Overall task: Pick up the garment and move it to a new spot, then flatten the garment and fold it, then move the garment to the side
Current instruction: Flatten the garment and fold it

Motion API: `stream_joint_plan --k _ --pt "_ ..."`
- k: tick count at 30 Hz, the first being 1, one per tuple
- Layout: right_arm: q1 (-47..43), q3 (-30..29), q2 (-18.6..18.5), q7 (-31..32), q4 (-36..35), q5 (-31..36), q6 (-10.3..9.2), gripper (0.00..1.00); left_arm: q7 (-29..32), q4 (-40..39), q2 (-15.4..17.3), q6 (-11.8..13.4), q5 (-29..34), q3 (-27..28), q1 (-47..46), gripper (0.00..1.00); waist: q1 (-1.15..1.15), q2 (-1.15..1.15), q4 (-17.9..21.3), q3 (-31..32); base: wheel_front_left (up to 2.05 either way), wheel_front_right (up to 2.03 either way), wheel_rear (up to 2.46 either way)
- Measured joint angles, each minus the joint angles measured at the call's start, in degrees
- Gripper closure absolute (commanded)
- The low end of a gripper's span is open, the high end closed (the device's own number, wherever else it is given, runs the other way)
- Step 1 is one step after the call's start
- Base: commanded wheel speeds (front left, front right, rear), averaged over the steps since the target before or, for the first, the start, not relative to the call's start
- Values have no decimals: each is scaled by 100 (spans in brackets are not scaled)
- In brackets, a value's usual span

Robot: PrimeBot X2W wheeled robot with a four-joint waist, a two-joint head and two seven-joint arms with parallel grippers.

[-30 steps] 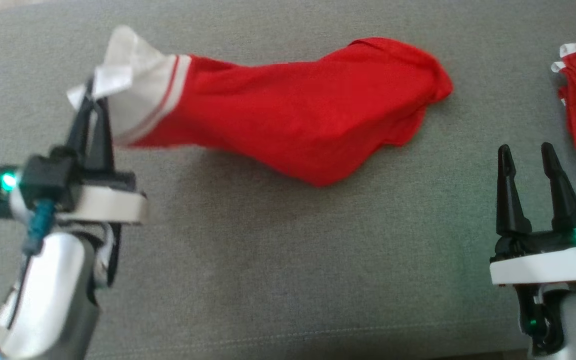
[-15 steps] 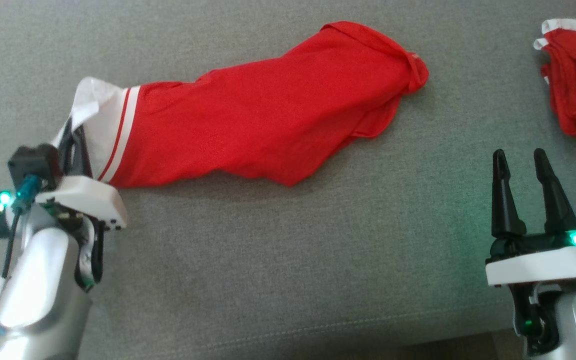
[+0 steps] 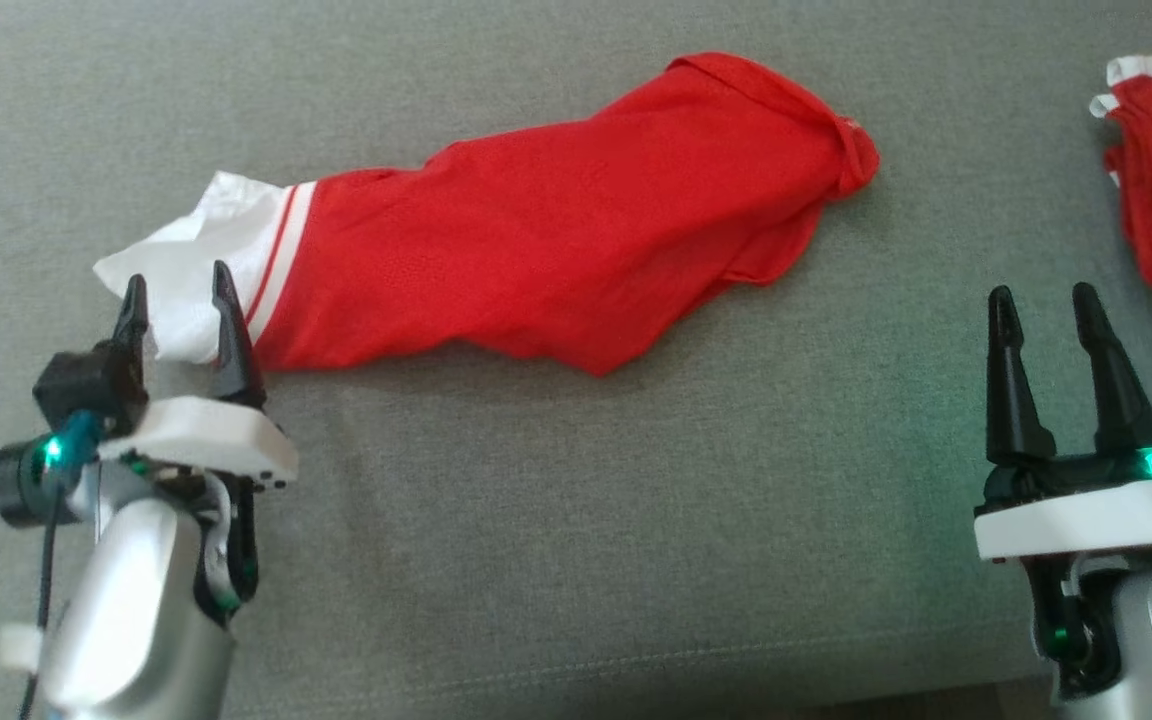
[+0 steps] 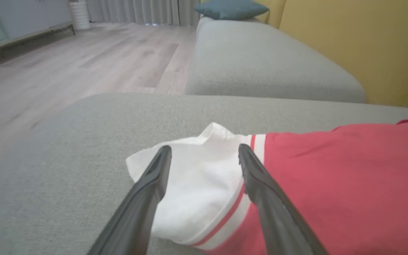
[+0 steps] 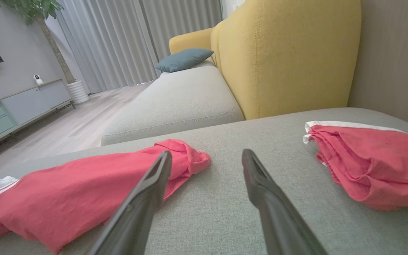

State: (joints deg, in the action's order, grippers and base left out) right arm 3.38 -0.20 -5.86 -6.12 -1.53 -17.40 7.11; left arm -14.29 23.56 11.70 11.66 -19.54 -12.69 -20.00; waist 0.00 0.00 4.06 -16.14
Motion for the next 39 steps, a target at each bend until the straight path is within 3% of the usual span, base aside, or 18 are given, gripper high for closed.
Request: stream_joint_plan --k 9,24,32,39 --pt "0 -19 -57 47 -19 51 0 0 -1 -1543 -271 248 616 57 1029 0 0 0 -189 171 0 0 0" --pt "76 4 -218 213 192 76 0 0 -1 -1809 -363 238 872 -23 1180 0 0 0 -278 178 0 0 0" --pt "1534 406 -812 740 1025 -229 0 0 -1 -1898 -487 137 989 -174 904 0 0 0 -357 -213 0 0 0" --pt "3094 1098 -1190 1456 2314 -537 0 0 -2 -1934 -612 26 1049 -311 403 0 0 0 -596 -620 0 0 0"
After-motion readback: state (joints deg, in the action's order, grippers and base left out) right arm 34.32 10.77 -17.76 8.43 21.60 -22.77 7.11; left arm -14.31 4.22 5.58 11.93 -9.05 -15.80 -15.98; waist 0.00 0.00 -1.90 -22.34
